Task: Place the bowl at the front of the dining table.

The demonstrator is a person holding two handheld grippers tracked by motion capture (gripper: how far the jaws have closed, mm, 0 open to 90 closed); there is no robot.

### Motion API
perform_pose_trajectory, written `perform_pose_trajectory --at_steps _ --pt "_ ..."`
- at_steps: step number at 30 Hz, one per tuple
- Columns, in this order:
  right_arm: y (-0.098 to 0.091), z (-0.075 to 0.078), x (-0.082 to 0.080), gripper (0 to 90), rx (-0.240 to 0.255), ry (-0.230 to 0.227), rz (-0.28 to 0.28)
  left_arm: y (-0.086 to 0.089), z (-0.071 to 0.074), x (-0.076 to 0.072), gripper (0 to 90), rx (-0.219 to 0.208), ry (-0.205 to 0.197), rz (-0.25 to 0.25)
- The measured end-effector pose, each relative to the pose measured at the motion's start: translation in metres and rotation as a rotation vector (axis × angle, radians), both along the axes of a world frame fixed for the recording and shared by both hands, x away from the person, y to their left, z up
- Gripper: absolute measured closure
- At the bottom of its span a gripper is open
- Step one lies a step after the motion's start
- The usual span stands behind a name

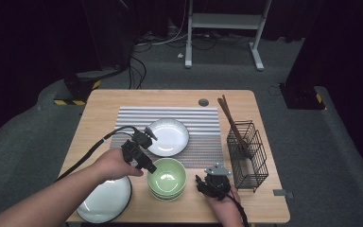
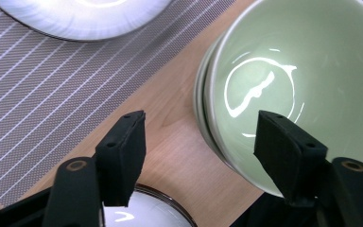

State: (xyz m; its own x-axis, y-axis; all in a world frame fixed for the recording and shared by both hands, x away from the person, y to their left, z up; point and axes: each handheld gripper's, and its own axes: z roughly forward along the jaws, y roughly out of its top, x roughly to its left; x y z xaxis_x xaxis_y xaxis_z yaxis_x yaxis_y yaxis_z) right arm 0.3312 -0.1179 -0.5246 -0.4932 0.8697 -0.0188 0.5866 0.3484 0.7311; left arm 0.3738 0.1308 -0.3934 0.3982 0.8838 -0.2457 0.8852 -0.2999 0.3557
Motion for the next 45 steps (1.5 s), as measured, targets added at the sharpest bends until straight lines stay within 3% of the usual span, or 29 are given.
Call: perform_pose_trajectory --at_steps 1,5,6,8,11,15,21,27,28,31,33,34,35,37,41,45 --pt "0.0 0.0 0.0 37.5 0.0 0.0 0.001 -0.003 -0.002 -0.001 39.5 -0.014 0.001 0.009" --pt "0.0 0.0 0.0 37.5 0.0 0.0 0.002 -0.004 -0.007 0.0 46.9 0.005 0.034 -0.025" --pt "0.0 0.0 0.0 37.5 -0.001 0.0 0.002 -0.007 -0.008 0.0 48.9 -0.001 0.027 -0.007" --pt "0.0 0.0 0.0 37.5 0.0 0.0 0.002 -0.007 -0.01 0.0 56.0 0.012 0.035 -0.027" --pt "0.0 0.0 0.0 37.5 0.0 0.0 0.002 -0.009 -0.012 0.0 60.6 0.018 0.022 0.004" --pt "0.0 0.0 0.0 37.5 0.0 0.0 0.003 -0.01 -0.013 -0.001 64.9 0.029 0.002 0.005" --pt "0.0 0.0 0.0 37.4 0.0 0.0 0.002 -0.012 -0.012 -0.003 78.5 0.025 -0.01 0.012" --pt "0.0 0.0 0.0 37.4 0.0 0.0 0.002 -0.012 -0.01 -0.002 81.0 0.022 -0.016 0.016" --pt "0.0 0.0 0.0 37.4 0.0 0.0 0.002 -0.013 -0.01 -0.001 81.6 0.014 -0.018 0.035" --pt "0.0 0.0 0.001 37.4 0.0 -0.001 0.002 -0.016 -0.006 0.001 83.5 0.023 -0.027 0.029" --pt "0.0 0.0 0.001 37.4 0.0 0.0 0.001 -0.018 -0.003 0.0 84.1 0.059 -0.04 -0.008" --pt "0.0 0.0 0.001 37.4 0.0 0.0 0.001 -0.02 -0.003 0.0 84.3 0.049 -0.052 0.011" --pt "0.0 0.0 0.001 37.4 0.0 0.0 0.001 -0.019 -0.002 0.002 84.3 0.063 -0.042 -0.009" --pt "0.0 0.0 0.001 37.4 0.0 0.0 0.001 -0.022 -0.001 0.002 84.6 0.053 -0.057 0.009" --pt "0.0 0.0 0.001 37.4 0.0 0.0 0.001 -0.023 0.003 0.002 84.7 0.072 -0.061 -0.019" --pt "0.0 0.0 0.001 37.4 0.0 -0.001 0.002 -0.024 0.005 0.003 84.4 0.07 -0.063 -0.014"
